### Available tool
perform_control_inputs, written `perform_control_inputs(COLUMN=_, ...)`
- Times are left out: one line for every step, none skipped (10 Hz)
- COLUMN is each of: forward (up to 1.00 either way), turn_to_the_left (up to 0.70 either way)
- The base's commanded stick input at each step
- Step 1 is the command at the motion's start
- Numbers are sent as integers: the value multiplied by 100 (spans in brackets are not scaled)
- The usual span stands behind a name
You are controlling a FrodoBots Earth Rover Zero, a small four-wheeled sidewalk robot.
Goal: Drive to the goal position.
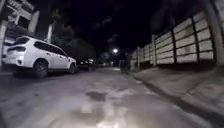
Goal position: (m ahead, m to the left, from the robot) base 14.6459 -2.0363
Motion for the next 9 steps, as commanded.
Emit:
perform_control_inputs(forward=50, turn_to_the_left=0)
perform_control_inputs(forward=50, turn_to_the_left=0)
perform_control_inputs(forward=50, turn_to_the_left=0)
perform_control_inputs(forward=50, turn_to_the_left=0)
perform_control_inputs(forward=50, turn_to_the_left=0)
perform_control_inputs(forward=50, turn_to_the_left=0)
perform_control_inputs(forward=50, turn_to_the_left=0)
perform_control_inputs(forward=50, turn_to_the_left=0)
perform_control_inputs(forward=50, turn_to_the_left=0)
